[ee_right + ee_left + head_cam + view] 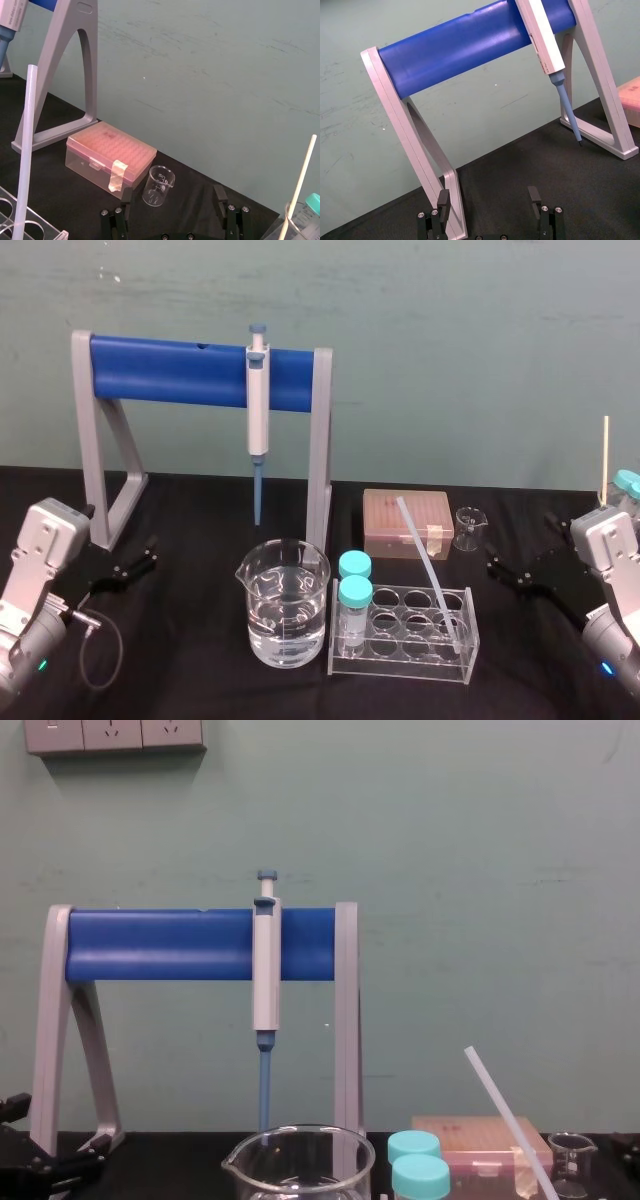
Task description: Pick up the stirring rod with one hand, then place it down.
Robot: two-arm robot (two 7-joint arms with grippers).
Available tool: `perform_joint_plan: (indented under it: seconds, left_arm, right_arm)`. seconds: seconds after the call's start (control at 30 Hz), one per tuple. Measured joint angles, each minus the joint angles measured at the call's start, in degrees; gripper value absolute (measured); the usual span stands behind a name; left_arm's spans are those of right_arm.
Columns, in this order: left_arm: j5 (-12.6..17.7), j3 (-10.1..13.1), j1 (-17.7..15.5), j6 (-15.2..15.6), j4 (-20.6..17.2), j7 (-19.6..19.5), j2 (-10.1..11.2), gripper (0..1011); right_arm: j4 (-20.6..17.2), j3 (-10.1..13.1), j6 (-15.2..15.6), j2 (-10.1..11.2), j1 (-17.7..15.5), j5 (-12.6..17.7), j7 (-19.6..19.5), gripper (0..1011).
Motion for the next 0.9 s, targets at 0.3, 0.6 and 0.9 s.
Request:
perform_joint_plan:
  seconds: [0.3, 0.6, 0.9]
  left_arm:
    - [0.0, 0.0, 0.0, 0.0, 0.0, 0.0, 0.0, 1000]
    - [0.0, 0.0, 0.0, 0.0, 0.0, 0.0, 0.0, 1000]
    - [0.0, 0.0, 0.0, 0.0, 0.0, 0.0, 0.0, 1001]
  right_arm:
    - [0.0, 0.0, 0.0, 0.0, 0.0, 0.0, 0.0, 1003]
    - [0.0, 0.0, 0.0, 0.0, 0.0, 0.0, 0.0, 1003]
    - [0.0, 0.0, 0.0, 0.0, 0.0, 0.0, 0.0, 1003]
